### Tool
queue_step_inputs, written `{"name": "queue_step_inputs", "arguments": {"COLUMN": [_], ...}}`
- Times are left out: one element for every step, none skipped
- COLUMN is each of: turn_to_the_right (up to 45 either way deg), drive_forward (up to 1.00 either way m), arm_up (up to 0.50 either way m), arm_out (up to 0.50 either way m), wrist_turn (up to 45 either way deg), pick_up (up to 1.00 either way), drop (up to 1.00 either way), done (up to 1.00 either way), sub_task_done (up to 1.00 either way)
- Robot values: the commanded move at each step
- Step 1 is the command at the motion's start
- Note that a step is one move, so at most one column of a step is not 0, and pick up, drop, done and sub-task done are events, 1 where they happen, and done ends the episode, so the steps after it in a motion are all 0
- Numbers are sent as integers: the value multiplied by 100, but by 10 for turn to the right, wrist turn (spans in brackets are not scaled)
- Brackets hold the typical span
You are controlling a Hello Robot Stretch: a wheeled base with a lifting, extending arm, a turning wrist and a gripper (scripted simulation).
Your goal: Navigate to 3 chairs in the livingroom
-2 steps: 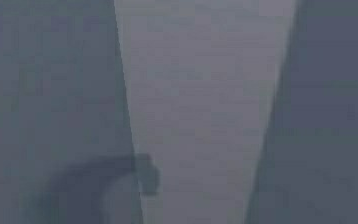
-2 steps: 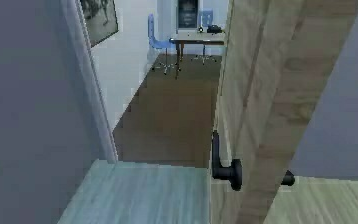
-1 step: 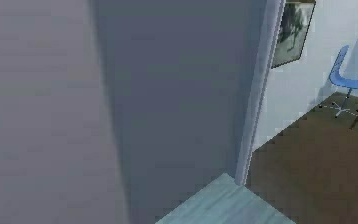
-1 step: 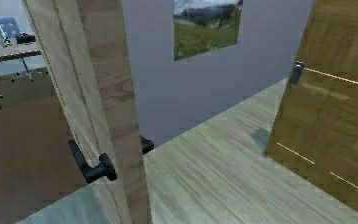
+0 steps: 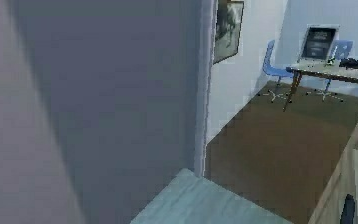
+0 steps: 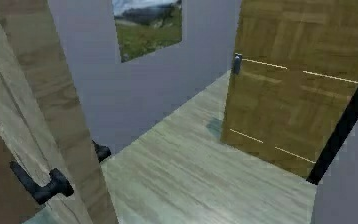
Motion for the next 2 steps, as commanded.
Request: {"name": "queue_step_inputs", "arguments": {"turn_to_the_right": [0, 330], "drive_forward": [55, 0], "arm_up": [0, 0], "arm_out": [0, 0], "wrist_turn": [0, 0], "pick_up": [0, 0], "drop": [0, 0], "done": [0, 0], "sub_task_done": [0, 0]}}
